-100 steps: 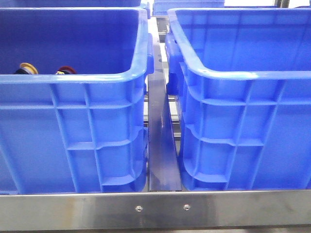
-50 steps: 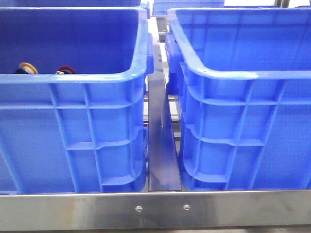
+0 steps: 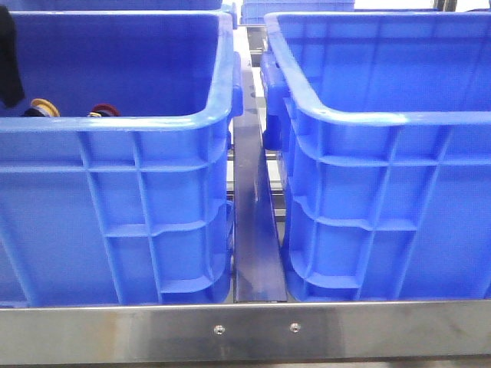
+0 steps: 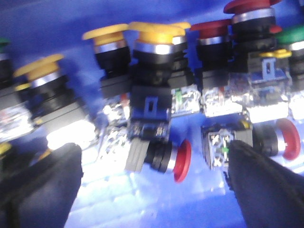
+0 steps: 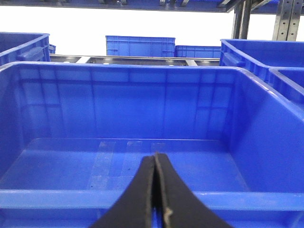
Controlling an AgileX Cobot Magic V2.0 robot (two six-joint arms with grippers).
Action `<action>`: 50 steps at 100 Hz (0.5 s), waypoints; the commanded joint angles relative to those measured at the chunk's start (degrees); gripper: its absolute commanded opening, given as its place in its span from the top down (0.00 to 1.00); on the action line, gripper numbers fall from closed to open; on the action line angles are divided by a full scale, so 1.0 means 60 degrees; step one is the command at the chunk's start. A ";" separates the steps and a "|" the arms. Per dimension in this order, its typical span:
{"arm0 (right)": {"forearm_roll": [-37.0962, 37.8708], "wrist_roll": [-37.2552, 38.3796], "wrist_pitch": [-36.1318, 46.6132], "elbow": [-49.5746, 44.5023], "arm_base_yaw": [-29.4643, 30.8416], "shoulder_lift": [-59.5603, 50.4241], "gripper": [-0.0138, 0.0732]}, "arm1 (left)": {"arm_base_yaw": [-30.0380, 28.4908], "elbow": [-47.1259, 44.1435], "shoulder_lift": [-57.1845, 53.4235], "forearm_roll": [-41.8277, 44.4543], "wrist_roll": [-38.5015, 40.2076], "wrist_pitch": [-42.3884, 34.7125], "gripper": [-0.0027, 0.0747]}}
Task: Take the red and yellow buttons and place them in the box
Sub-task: 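Close the left gripper on the yellow-capped button and lift it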
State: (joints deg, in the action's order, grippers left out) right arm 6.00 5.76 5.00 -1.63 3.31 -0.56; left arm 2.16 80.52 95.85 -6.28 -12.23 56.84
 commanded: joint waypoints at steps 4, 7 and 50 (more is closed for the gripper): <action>0.0070 0.0004 0.0696 -0.0039 0.0022 -0.0201 0.92 | -0.0036 0.0412 0.0051 -0.0236 -0.0062 -0.0503 0.21; 0.0070 0.0004 0.0696 -0.0039 0.0022 -0.0201 0.92 | -0.0036 0.0452 0.0157 -0.0236 -0.0086 -0.0555 0.21; 0.0070 0.0004 0.0696 -0.0039 0.0022 -0.0201 0.92 | -0.0036 0.0538 0.0938 -0.0261 -0.0086 -0.1097 0.21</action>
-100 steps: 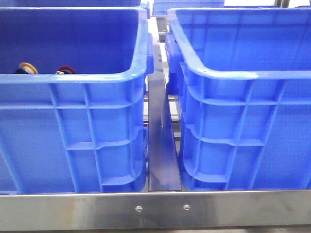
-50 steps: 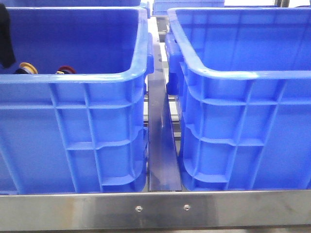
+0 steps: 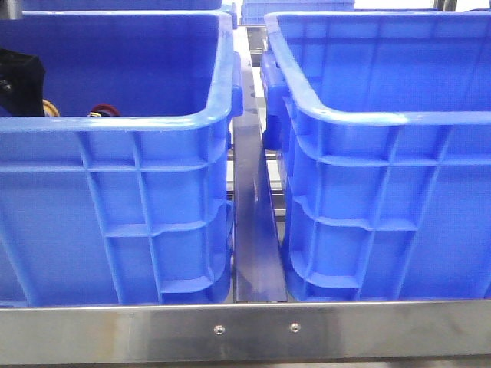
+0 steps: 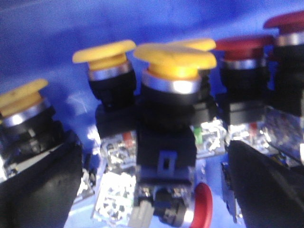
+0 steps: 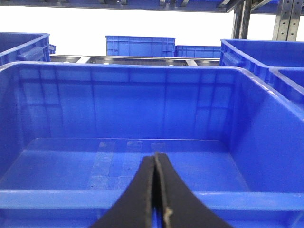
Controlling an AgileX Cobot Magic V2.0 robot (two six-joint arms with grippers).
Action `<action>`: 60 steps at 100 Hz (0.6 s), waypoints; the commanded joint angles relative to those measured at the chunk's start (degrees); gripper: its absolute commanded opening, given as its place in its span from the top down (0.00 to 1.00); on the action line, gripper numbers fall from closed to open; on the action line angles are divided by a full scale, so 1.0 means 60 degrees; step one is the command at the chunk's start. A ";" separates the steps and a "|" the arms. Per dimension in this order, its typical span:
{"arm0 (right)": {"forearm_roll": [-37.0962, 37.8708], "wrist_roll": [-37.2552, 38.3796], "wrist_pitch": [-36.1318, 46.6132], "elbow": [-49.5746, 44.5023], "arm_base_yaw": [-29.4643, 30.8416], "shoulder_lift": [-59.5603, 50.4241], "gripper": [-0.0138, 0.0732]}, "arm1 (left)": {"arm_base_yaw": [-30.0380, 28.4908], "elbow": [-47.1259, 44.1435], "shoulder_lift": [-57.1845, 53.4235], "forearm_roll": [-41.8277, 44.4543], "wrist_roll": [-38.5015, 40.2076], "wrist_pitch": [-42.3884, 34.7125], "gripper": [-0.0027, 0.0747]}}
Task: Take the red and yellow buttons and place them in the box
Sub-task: 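Close the left gripper on the yellow-capped button and lift it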
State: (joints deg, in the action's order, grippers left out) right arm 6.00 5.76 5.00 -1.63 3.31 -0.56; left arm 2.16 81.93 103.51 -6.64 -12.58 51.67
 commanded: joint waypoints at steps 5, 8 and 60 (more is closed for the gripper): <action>0.0070 0.0004 0.0696 -0.0039 0.0022 -0.0201 0.92 | -0.0036 0.0303 -0.0238 -0.0335 -0.0027 -0.0154 0.21; 0.0070 0.0004 0.0696 -0.0039 0.0022 -0.0201 0.92 | -0.0036 0.0303 -0.0196 -0.0384 -0.0027 -0.0134 0.21; 0.0070 0.0004 0.0696 -0.0039 0.0022 -0.0201 0.92 | -0.0036 0.0303 -0.0115 -0.0284 -0.0027 -0.0423 0.63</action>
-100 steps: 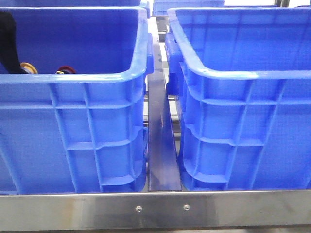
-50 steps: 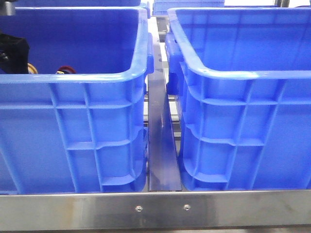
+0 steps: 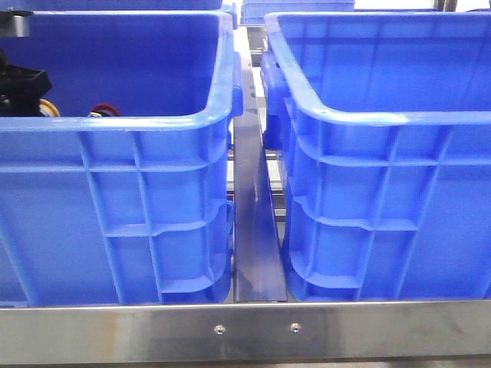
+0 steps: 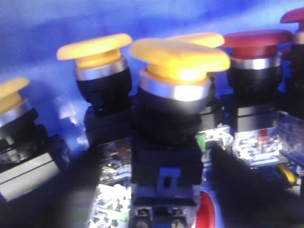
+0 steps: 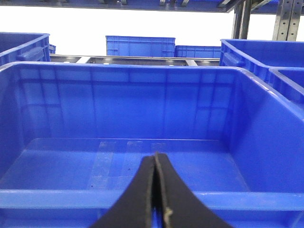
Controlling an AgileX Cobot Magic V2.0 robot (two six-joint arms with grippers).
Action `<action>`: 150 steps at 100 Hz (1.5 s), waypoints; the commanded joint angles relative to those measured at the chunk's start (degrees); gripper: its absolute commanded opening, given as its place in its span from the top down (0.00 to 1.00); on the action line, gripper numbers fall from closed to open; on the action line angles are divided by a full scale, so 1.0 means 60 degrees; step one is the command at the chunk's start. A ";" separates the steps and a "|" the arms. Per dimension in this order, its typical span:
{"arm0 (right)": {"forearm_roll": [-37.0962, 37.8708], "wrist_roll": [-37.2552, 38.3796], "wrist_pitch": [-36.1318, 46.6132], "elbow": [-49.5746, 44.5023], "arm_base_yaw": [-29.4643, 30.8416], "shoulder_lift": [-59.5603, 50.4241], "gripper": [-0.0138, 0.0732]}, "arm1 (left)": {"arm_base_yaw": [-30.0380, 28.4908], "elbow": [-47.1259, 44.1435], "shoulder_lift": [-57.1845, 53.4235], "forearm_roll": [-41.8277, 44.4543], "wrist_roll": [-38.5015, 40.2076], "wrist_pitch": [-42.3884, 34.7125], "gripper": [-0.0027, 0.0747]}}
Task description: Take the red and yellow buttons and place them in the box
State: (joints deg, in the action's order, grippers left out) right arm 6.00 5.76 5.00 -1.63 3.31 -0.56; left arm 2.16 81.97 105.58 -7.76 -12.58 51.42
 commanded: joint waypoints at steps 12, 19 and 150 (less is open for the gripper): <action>0.0070 0.0004 0.0696 -0.0039 0.0022 -0.0201 0.92 | -0.0036 0.0296 -0.0477 -0.0096 -0.0027 -0.0490 0.77; 0.0070 0.0004 0.0696 -0.0039 0.0022 -0.0201 0.92 | -0.0036 0.0296 -0.0497 -0.0096 -0.0027 -0.0513 0.83; 0.0070 0.0004 0.0714 -0.0039 0.0022 -0.0201 0.92 | 0.3967 -0.1605 -0.3683 -0.5761 -0.5786 -0.0697 0.89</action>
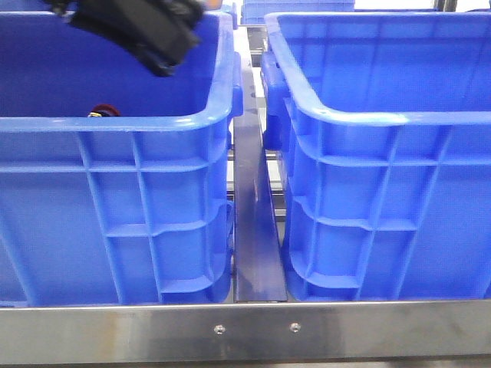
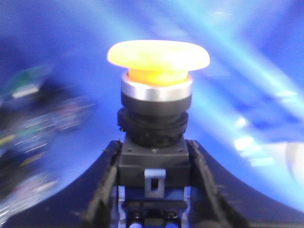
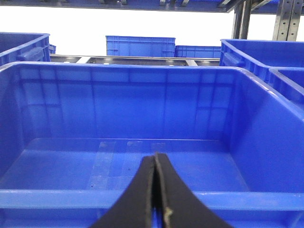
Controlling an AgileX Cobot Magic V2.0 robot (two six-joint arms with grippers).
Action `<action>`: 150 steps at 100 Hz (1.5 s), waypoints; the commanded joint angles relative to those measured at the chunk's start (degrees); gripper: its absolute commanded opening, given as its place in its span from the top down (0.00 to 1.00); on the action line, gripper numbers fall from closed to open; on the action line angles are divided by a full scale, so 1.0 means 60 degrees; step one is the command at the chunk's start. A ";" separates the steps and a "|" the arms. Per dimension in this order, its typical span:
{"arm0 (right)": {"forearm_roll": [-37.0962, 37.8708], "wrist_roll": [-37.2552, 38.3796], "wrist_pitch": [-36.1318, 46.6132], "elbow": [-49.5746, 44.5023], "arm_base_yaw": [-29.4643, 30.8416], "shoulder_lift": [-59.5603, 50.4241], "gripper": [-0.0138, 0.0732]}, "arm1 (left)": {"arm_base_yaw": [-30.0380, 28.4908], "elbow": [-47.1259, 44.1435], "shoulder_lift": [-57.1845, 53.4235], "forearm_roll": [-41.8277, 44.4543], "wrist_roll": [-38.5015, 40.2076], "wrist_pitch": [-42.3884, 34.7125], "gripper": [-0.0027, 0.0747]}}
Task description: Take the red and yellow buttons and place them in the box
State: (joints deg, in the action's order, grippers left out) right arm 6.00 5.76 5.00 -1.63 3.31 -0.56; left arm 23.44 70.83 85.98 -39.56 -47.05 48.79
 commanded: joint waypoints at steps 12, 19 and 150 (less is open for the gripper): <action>0.0070 0.0004 0.0714 -0.0039 0.0022 -0.0201 0.92 | 0.0731 0.0251 -0.0416 -0.0463 -0.0040 -0.0259 0.89; 0.0070 0.0004 0.0758 -0.0039 0.0022 -0.0201 0.92 | 0.0852 0.0251 -0.0416 -0.0463 -0.0040 -0.0259 0.89; -0.5299 -0.1261 -0.6927 0.9241 -0.0776 0.8534 0.20 | 0.0879 0.0251 -0.0416 -0.0463 -0.0040 -0.0242 0.89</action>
State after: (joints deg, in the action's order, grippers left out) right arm -16.05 1.29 -39.70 50.59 0.32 49.41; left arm 28.35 70.78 85.98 -39.56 -47.18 48.79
